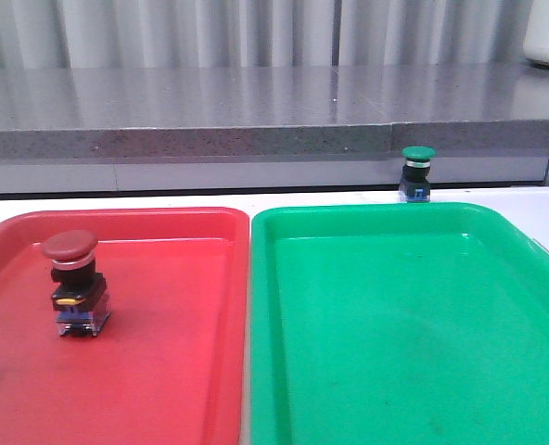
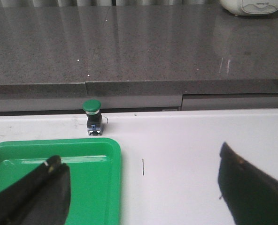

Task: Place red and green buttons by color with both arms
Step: 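Open the left gripper and withdraw it upward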

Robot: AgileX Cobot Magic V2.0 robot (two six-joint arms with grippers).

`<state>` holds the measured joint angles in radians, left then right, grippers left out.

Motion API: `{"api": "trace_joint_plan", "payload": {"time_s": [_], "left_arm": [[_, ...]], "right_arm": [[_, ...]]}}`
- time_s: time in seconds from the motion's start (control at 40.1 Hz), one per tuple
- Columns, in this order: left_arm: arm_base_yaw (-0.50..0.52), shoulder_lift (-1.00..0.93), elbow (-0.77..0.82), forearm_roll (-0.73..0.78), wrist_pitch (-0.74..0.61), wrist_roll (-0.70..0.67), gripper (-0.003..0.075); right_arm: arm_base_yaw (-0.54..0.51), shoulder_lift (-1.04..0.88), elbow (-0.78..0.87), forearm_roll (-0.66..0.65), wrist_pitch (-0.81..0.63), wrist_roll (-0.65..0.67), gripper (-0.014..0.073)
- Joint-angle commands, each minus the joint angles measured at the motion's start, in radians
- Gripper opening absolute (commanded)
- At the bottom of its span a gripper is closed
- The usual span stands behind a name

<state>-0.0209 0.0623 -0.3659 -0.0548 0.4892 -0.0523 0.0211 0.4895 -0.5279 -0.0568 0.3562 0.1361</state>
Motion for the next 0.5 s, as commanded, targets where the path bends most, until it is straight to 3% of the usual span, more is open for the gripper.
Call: {"api": "trace_joint_plan", "payload": {"time_s": [0.0, 0.175, 0.474], "left_arm": [[0.000, 0.011, -0.026, -0.009, -0.087, -0.009, -0.0020], [0.000, 0.011, -0.026, -0.009, -0.087, -0.009, -0.0020], [0.000, 0.011, -0.026, -0.009, -0.087, -0.009, -0.0020]], "right_arm": [[-0.006, 0.139, -0.062, -0.011, -0.150, -0.009, 0.0651], [-0.006, 0.425, -0.198, -0.011, -0.203, -0.009, 0.0651], [0.036, 0.895, -0.492, -0.011, -0.166, -0.009, 0.0651]]}}
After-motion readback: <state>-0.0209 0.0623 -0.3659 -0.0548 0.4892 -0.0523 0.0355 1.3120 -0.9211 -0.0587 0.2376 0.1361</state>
